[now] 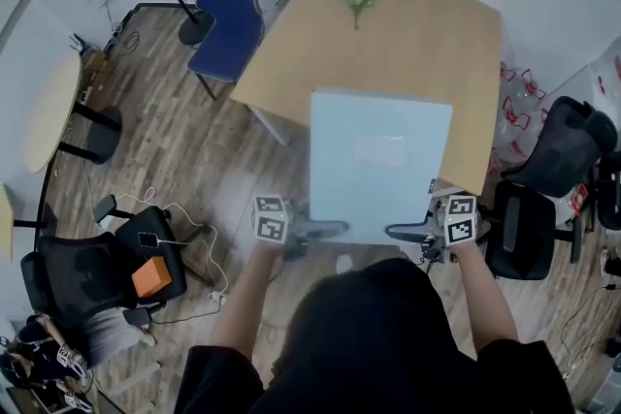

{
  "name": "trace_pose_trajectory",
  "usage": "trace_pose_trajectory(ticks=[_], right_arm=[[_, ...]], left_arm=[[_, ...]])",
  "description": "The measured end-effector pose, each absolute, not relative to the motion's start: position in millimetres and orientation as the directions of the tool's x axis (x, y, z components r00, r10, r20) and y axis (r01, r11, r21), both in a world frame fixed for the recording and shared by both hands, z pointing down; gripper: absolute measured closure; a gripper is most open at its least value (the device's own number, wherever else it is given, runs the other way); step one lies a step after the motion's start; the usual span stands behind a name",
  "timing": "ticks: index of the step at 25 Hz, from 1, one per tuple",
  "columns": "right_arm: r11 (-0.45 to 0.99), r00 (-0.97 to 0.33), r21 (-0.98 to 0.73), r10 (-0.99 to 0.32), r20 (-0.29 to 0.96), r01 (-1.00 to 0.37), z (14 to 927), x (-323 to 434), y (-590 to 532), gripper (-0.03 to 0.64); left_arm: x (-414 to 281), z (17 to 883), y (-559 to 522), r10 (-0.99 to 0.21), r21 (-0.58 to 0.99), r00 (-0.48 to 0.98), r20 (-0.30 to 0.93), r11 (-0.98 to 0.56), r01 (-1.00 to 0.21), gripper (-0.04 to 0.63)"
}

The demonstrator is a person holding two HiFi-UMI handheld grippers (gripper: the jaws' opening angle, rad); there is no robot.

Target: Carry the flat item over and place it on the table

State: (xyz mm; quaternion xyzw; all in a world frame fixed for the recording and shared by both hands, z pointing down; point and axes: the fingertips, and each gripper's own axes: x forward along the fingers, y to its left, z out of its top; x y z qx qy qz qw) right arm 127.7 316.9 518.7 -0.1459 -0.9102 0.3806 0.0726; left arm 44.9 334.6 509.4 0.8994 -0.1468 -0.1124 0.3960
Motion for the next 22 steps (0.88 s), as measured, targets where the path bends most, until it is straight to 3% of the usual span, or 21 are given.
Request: trace_pose_trajectory(ticks=[11,22], right_arm=[[0.625,-0.94,-0.748,0.34,0.002,0.224,520.4,73.6,162.0,0.31],[0.475,-0.948,-0.862,0.316,-0.021,0.177,565.3,44.5,18.5,0.311]], left_arm=[[-8.9,508.0,181.3,-0.381,0.771,0.922,-0.065,-0.606,-0.196,0.281],[-39.5,551.7,32.5,-0.405,0.861,0.914,0.003,-0.464,-0.208,0.269]])
